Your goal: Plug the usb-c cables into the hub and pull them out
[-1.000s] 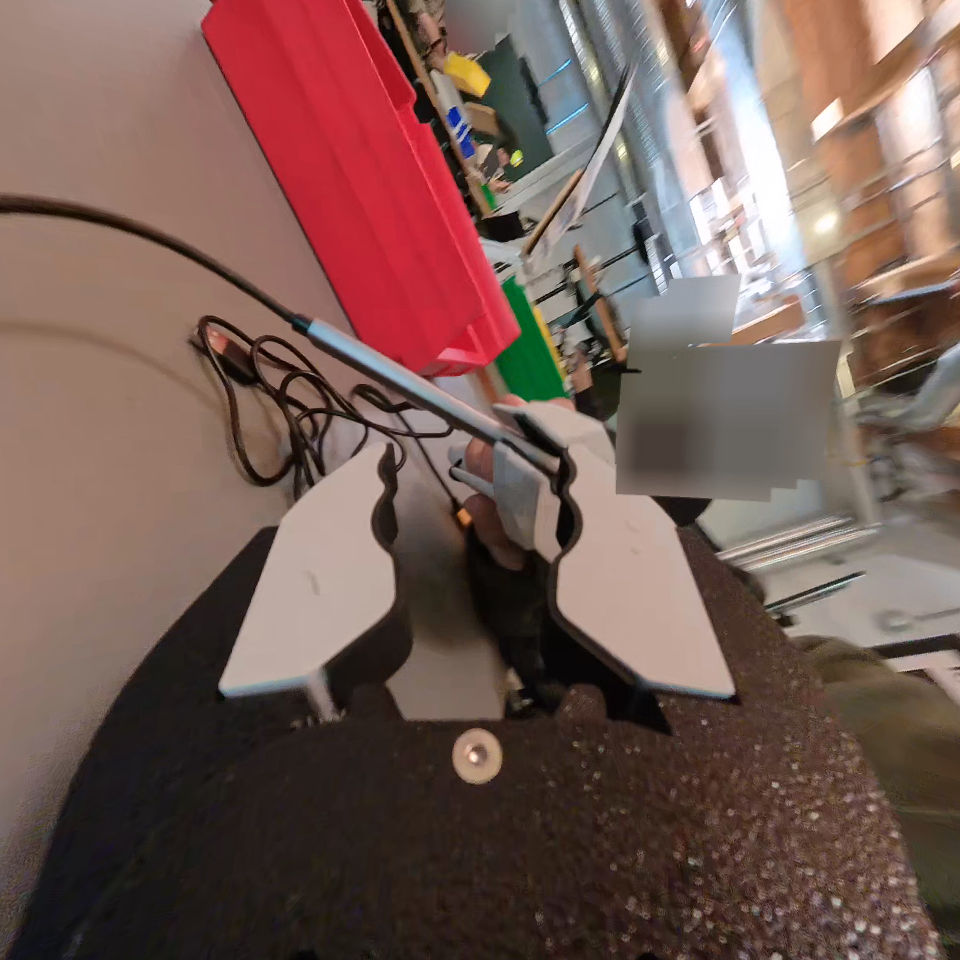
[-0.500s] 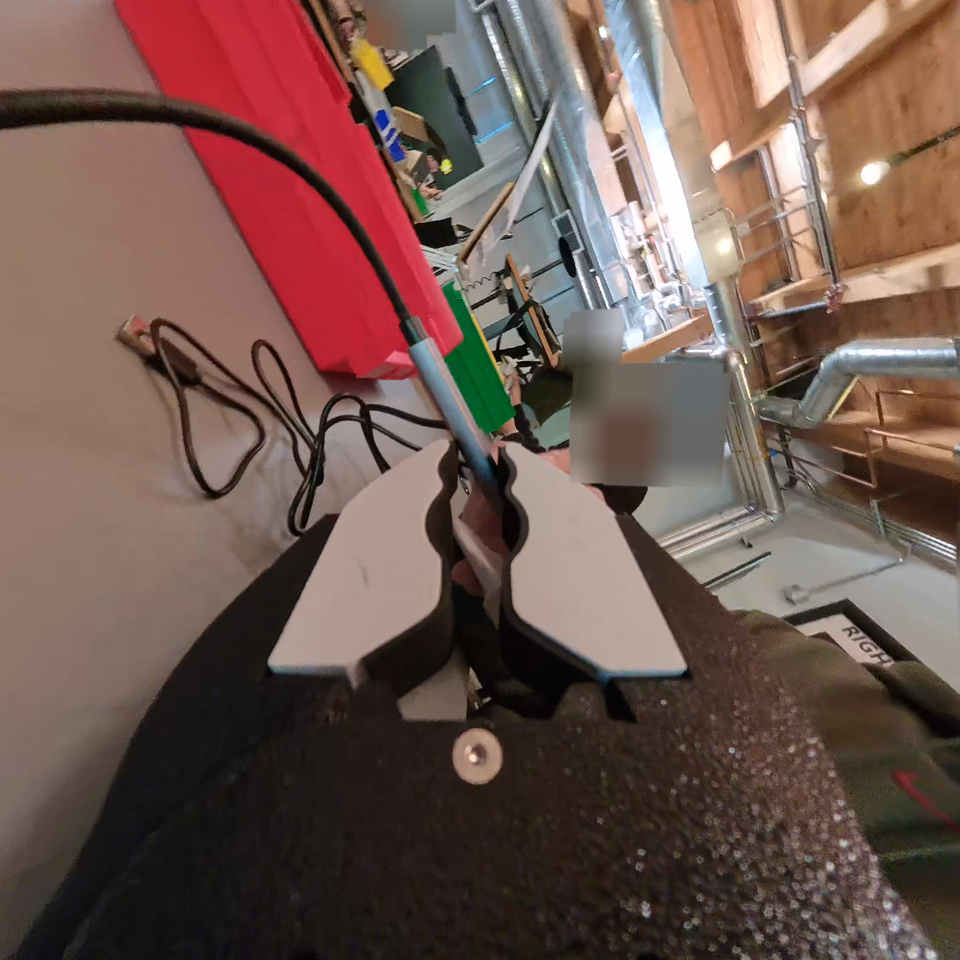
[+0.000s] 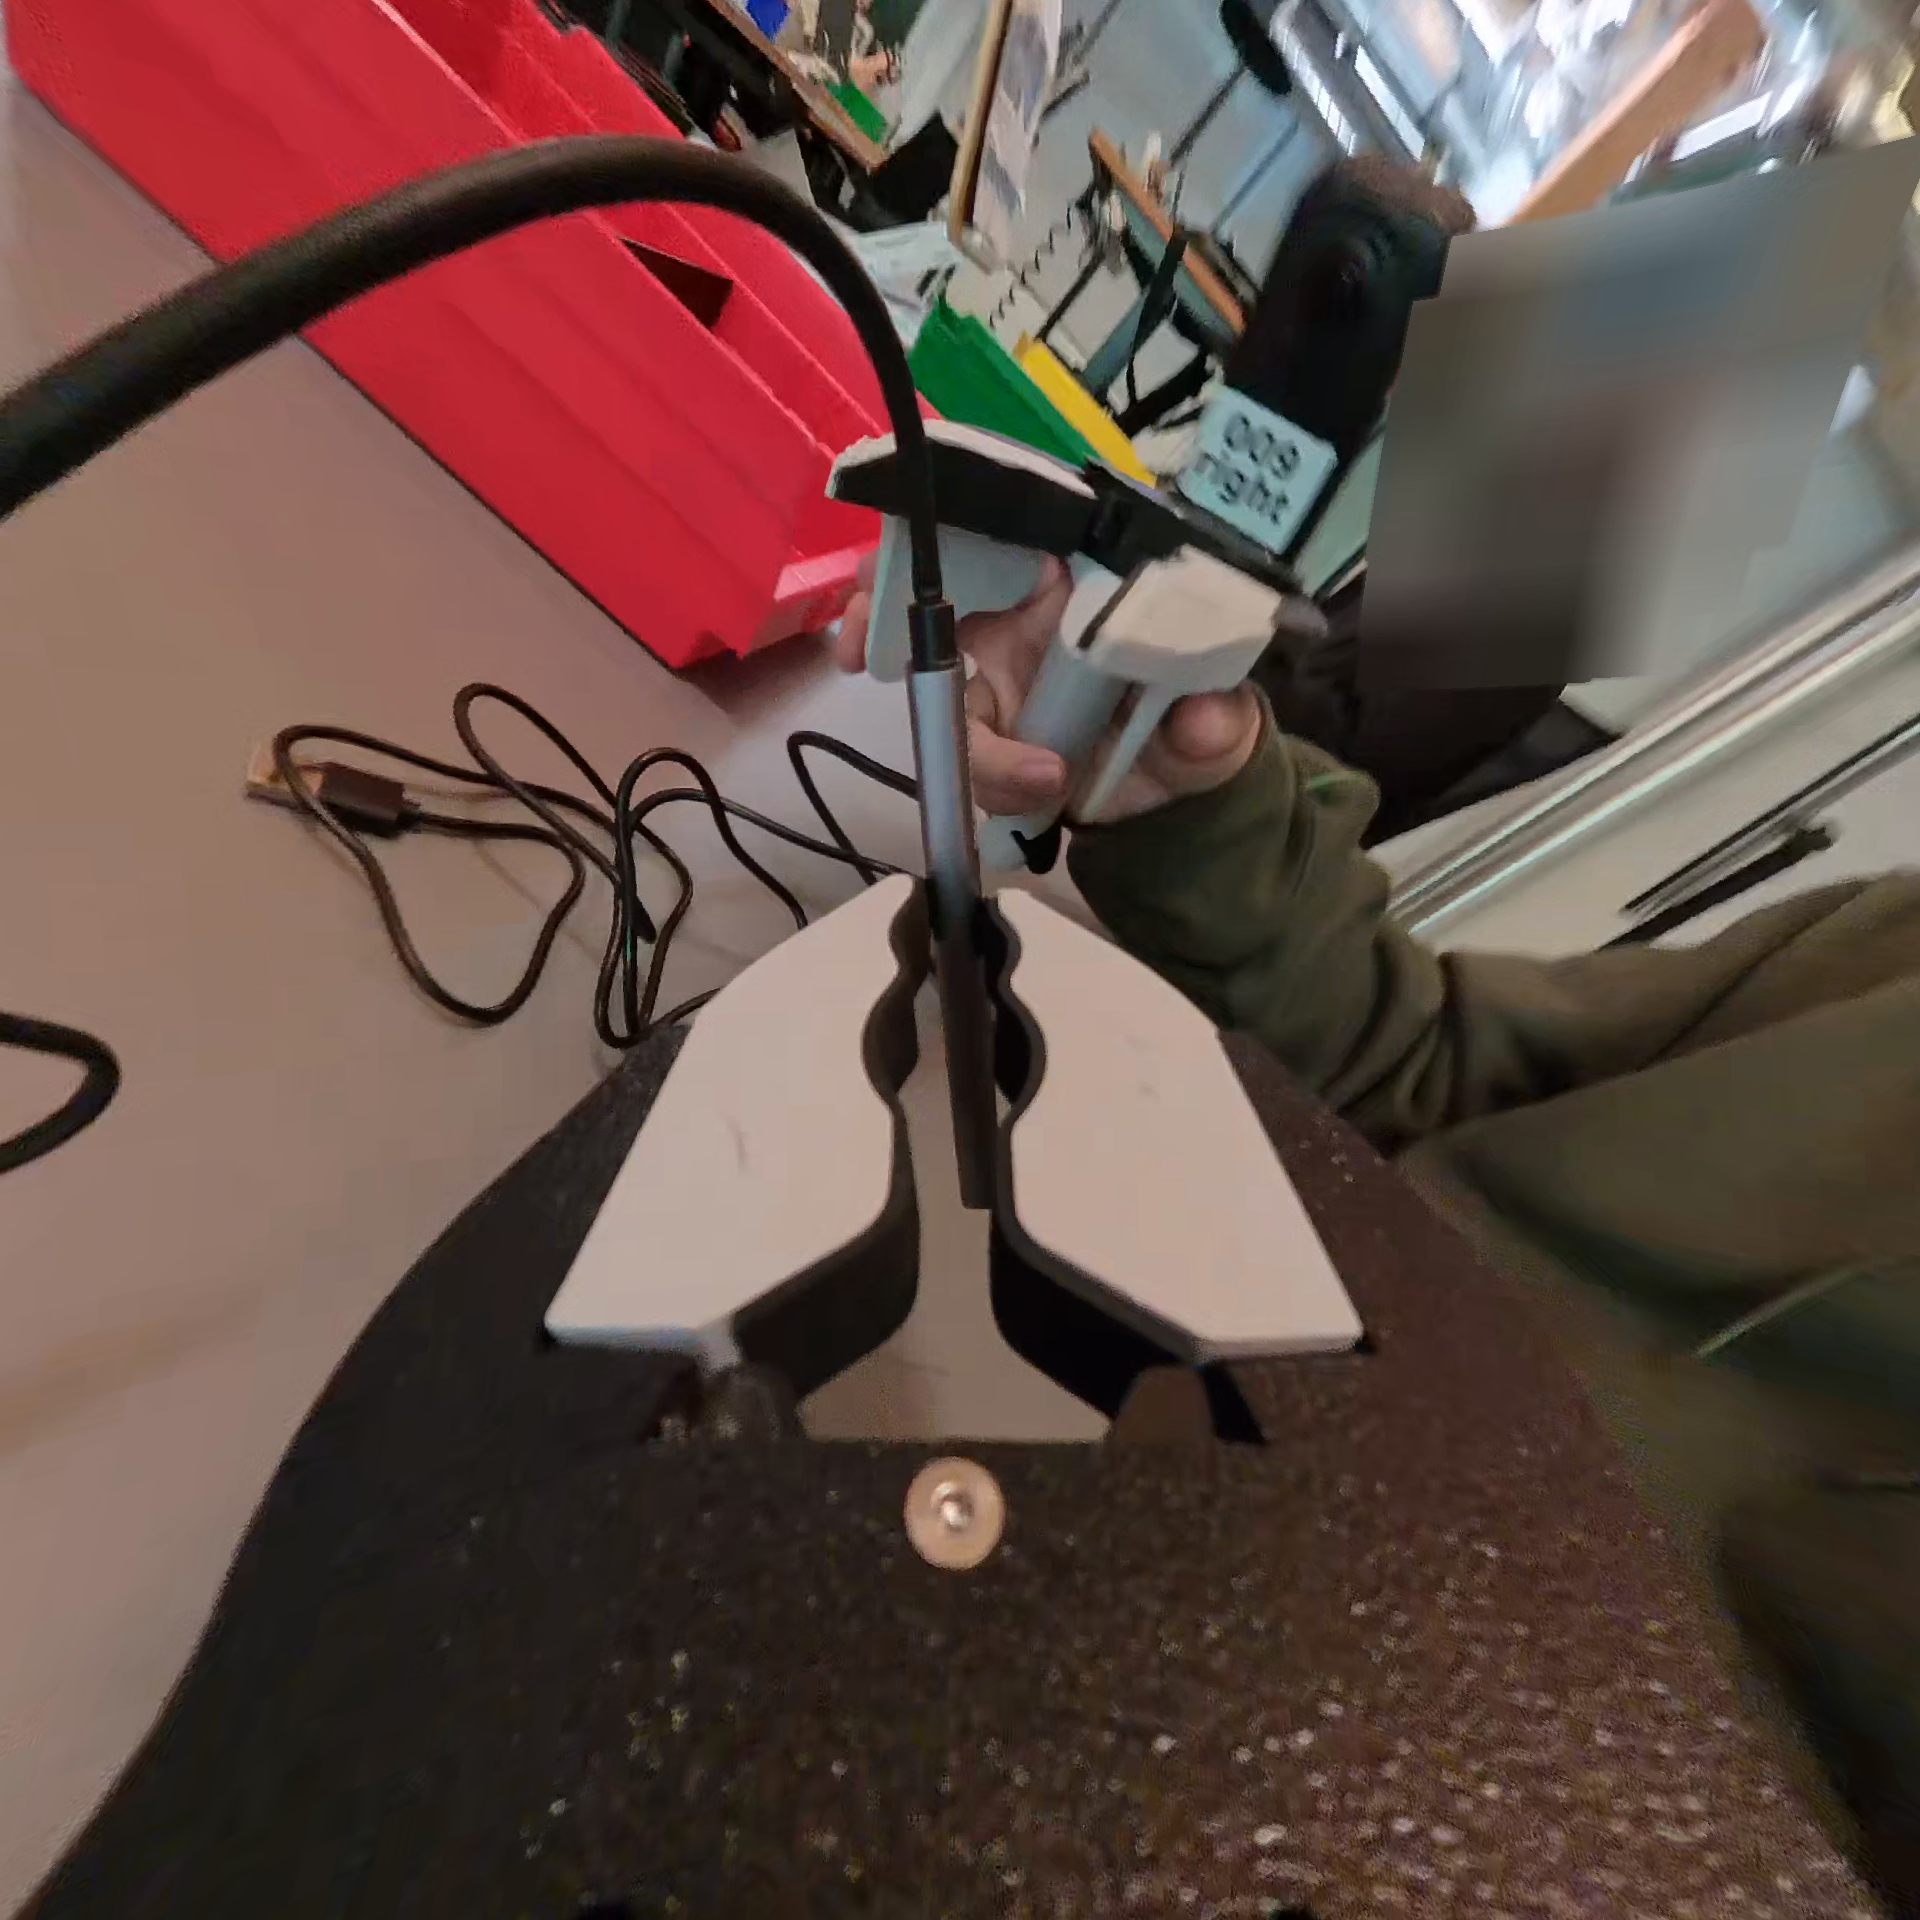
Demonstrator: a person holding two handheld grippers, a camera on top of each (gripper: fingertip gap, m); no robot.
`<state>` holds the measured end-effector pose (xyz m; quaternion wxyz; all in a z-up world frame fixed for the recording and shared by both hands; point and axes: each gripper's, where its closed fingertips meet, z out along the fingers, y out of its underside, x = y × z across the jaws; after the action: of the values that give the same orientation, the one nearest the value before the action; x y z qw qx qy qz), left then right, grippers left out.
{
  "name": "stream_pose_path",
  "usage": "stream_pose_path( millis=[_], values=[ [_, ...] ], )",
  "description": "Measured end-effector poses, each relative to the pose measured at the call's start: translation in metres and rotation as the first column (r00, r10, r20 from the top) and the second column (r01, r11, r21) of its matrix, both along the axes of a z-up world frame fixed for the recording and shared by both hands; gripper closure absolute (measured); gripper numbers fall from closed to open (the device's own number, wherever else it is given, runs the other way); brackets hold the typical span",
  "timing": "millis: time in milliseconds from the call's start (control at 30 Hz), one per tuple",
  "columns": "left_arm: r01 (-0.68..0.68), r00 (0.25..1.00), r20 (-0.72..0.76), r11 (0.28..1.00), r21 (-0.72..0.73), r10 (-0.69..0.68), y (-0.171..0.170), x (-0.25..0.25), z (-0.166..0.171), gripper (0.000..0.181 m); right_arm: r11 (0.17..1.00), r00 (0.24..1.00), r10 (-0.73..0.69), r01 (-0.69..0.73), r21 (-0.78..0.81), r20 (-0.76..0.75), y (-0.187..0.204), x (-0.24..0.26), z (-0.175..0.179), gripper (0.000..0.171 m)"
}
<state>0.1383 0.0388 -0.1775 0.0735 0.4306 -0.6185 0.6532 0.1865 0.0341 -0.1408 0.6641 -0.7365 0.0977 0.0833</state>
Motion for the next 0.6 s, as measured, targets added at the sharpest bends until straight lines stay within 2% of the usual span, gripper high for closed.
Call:
stream_pose_path(
  millis=[67,200,300,367,433,500,600],
  values=[
    [0.036,0.998,0.05,0.996,0.077,-0.04,-0.01,-0.004,-0.002,0.172,0.994,0.989,0.086,-0.078,0.073,-0.122,0.006,-0.012,0.005,0.132],
    [0.018,0.993,0.114,0.985,0.172,-0.038,-0.014,-0.003,-0.007,0.172,0.976,0.968,0.214,-0.218,-0.014,-0.131,0.012,-0.035,-0.016,0.154],
    [-0.029,0.986,0.167,0.979,0.2,-0.005,-0.012,0.002,-0.005,0.172,0.975,0.966,0.22,-0.221,0.01,-0.139,0.014,-0.034,-0.013,0.157],
    [-0.154,0.96,0.264,0.96,0.232,0.09,-0.006,0.013,0.001,0.169,0.987,0.973,0.153,-0.143,0.07,-0.171,0.015,-0.023,-0.005,0.16],
    [-0.29,0.891,0.428,0.915,0.28,0.151,-0.002,0.02,0.01,0.161,0.99,0.973,0.065,-0.035,0.135,-0.22,0.012,-0.007,0.005,0.162],
    [-0.412,0.795,0.588,0.846,0.34,0.151,-0.002,0.024,0.015,0.139,0.98,0.955,-0.012,0.07,0.188,-0.298,0.006,0.009,0.012,0.162],
    [-0.548,0.67,0.737,0.732,0.406,0.093,-0.007,0.027,0.015,0.126,0.942,0.877,0.003,0.159,0.295,-0.481,-0.007,0.025,0.023,0.162]
  ],
)
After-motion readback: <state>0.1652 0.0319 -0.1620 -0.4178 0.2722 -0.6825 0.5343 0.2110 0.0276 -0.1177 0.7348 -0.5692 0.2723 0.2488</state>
